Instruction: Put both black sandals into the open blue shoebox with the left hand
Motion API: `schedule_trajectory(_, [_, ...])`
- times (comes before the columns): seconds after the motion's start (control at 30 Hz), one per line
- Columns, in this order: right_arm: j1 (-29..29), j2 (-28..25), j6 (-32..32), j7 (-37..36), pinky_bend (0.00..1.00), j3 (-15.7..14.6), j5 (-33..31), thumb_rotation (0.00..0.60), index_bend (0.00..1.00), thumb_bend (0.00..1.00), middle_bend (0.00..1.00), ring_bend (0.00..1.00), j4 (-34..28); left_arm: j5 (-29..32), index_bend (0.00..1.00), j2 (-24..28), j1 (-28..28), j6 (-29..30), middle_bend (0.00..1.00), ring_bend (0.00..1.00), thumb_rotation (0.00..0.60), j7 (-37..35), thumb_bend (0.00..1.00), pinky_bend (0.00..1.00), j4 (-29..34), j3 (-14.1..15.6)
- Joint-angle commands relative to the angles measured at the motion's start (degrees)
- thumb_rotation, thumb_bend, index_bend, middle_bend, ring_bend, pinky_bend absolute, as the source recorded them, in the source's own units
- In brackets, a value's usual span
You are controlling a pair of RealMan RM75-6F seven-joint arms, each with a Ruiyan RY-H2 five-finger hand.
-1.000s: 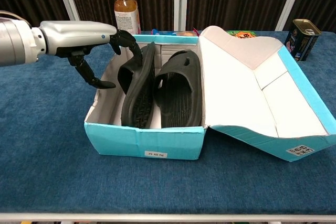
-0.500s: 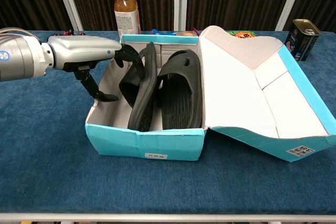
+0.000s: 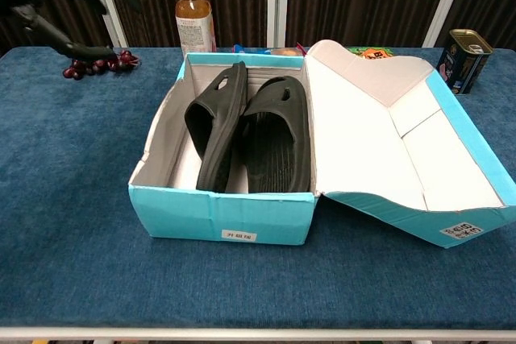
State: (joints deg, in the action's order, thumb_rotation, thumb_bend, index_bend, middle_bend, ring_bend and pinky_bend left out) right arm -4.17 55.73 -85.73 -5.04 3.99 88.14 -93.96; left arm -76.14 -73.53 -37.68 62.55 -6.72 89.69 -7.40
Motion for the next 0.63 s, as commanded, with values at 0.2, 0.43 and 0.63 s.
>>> schedule_trajectory(0.2, [-2.0, 1.3, 4.3, -8.2, 0.03, -1.2, 0.7, 0.600, 0.00, 0.07, 0.05, 0.00, 3.7, 8.1, 0.28, 3.1, 13.0, 12.8, 0.19, 0.04, 0.600, 8.0, 0.26, 0.21, -1.6, 2.2])
schedule_trajectory(0.43, [-1.4, 3.0, 1.7, -9.4, 0.03, -1.8, 3.0, 0.600, 0.01, 0.07, 0.05, 0.00, 4.8, 4.7, 0.28, 3.7, 22.3, 24.5, 0.19, 0.04, 0.600, 11.4, 0.23, 0.21, 1.8, 6.0])
schedule_trajectory(0.63, [0.5, 5.0, -1.7, -5.0, 0.03, -1.9, 3.0, 0.600, 0.02, 0.07, 0.05, 0.00, 5.0, 1.9, 0.28, 4.3, 27.6, 29.0, 0.19, 0.04, 0.600, 13.6, 0.22, 0.20, 5.6, 8.7])
